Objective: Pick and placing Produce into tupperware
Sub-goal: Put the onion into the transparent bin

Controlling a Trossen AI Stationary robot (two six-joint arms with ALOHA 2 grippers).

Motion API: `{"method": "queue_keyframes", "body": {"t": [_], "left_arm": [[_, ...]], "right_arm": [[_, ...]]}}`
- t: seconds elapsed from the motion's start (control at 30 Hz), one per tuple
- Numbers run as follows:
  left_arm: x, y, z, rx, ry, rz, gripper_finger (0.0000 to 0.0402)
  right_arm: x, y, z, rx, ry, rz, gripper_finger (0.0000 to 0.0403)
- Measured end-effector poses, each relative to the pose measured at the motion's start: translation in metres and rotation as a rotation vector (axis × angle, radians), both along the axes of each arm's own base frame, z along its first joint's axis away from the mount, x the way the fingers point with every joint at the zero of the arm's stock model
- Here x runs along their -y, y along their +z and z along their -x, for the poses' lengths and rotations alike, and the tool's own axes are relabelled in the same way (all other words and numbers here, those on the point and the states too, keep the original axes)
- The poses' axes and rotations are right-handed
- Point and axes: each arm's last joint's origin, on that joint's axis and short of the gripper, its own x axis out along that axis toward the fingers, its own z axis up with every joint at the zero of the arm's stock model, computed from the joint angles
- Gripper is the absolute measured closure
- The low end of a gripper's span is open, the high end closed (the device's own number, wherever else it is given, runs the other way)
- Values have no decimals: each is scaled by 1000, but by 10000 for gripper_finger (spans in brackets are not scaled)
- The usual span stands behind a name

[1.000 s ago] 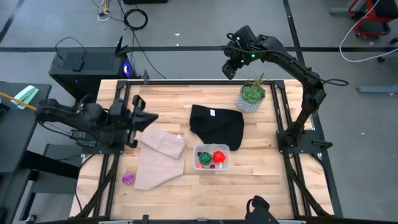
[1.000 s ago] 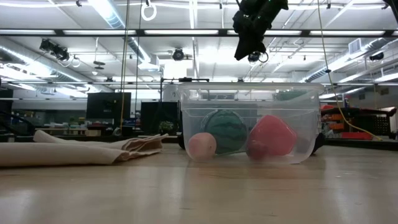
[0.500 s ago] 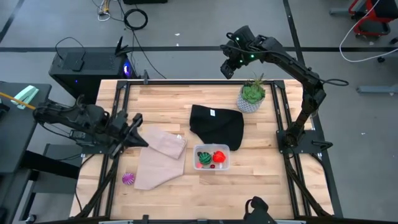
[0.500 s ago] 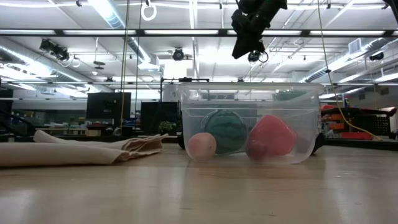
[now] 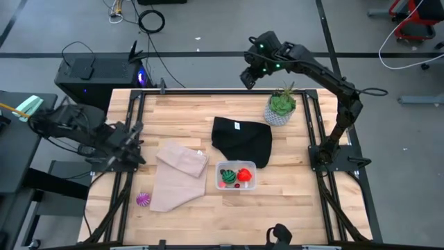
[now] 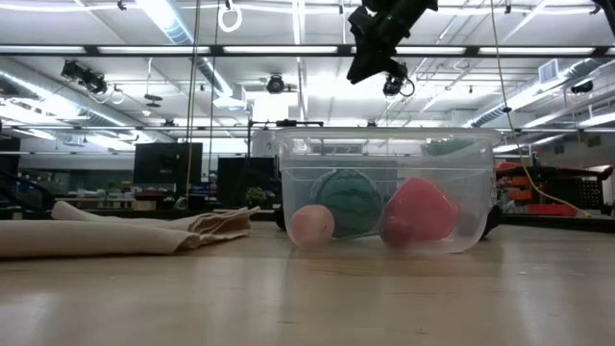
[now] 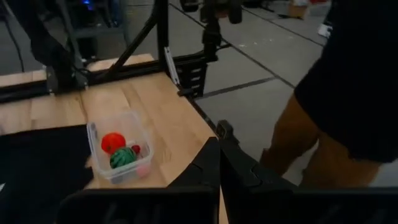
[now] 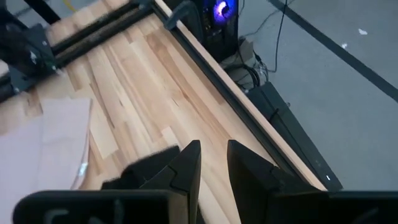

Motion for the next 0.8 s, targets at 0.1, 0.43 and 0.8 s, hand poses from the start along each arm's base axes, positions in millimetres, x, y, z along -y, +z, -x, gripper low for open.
{"method": "queue_keyframes", "body": {"t": [0.1,0.43,0.8], "left_arm": [[-1,6,9,-78,-39,-36,397],[0,-14,20,-409,-244,-100,398],[4,-44,3,-605,-331,-322,398]], "right_arm": [[-1,-4,-4,21,-14,-14,316],[-7,-34,-17,0,-50,-98,316],[-45,-52,-44,6,23,-148,316]]}}
